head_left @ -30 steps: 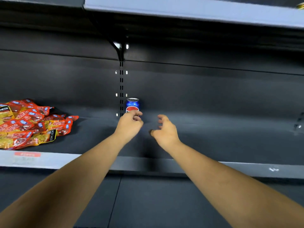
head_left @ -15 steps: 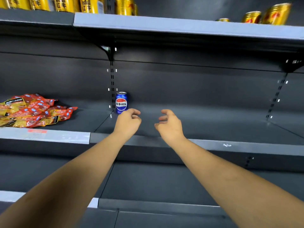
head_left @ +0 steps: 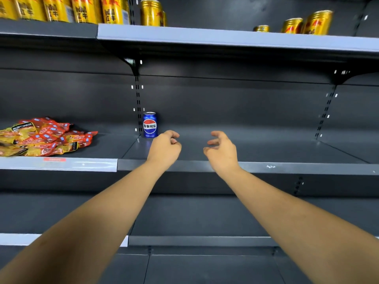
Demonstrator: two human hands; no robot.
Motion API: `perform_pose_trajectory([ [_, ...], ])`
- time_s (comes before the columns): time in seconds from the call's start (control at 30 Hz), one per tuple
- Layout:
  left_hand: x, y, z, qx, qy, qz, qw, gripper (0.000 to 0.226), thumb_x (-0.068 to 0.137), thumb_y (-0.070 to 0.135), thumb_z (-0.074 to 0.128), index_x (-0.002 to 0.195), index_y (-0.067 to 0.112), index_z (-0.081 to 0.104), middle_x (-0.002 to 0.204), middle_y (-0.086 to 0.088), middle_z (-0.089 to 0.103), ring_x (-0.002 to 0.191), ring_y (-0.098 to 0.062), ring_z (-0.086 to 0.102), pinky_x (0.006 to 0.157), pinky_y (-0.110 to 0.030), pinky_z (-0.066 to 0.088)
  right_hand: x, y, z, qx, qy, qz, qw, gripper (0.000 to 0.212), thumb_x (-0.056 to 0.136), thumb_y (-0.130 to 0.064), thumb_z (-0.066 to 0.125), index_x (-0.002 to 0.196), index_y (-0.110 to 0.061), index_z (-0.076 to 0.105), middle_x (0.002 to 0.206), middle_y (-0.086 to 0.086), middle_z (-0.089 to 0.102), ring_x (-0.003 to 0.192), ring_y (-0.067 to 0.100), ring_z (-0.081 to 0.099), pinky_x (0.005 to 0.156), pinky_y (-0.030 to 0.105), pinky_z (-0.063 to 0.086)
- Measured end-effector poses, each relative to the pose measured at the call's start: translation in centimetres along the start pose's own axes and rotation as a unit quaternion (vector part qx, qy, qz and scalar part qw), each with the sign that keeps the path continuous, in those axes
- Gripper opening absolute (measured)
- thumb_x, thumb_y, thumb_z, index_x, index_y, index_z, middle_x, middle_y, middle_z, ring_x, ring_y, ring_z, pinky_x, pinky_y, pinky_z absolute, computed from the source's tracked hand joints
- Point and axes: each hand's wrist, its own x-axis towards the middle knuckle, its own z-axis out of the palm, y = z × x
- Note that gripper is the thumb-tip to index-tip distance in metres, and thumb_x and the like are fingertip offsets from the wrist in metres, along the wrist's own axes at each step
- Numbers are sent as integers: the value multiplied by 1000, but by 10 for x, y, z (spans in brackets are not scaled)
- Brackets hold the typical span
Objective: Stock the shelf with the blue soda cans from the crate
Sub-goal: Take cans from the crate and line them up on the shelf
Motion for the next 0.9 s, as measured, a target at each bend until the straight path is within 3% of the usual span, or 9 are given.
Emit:
perform_pose_trajectory([
  [0.07, -1, -4, -8, 14, -15, 9, 1000, 32, 88, 2, 43, 115, 7, 60, 67, 9, 49, 62, -9, 46, 59, -20, 37, -4, -4, 5, 3, 16, 7, 1000, 49, 89, -3, 54, 136, -15, 43, 108, -2, 53, 87, 10, 51, 68, 17, 40],
  [0.23, -6, -24, -33, 46, -41, 21, 998, 32, 88, 2, 45, 117, 5, 59, 63, 8, 49, 75, -16, 48, 86, -26, 41, -15, -15, 21, -5, 41, 27, 999, 48, 89, -2, 53, 135, -12, 45, 110, 2, 56, 89, 12, 51, 74, 21, 40],
  [0.5, -11, -48, -66, 118, -113, 44, 986, 35, 92, 7, 46, 126, 5, 53, 87, -3, 57, 85, -20, 53, 79, -28, 42, -31, -26, 22, -94, 46, 50, 993, 49, 91, -3, 50, 138, -13, 44, 125, 5, 54, 94, 12, 48, 77, 21, 40],
  [0.67, -22, -47, -66, 94, -122, 31, 988, 26, 92, 8, 48, 114, 5, 60, 99, -10, 63, 97, -27, 59, 80, -27, 42, -44, -27, 21, -119, 58, 69, 989, 52, 90, 1, 47, 139, -14, 43, 126, 5, 54, 92, 14, 48, 74, 23, 41],
  [0.9, -41, -37, -58, 87, -122, 53, 987, 26, 92, 8, 48, 115, 5, 60, 104, -11, 63, 96, -26, 58, 78, -26, 41, -67, -17, 15, -60, 73, 99, 991, 44, 89, 0, 48, 132, -11, 48, 107, 5, 59, 88, 15, 52, 73, 21, 38],
])
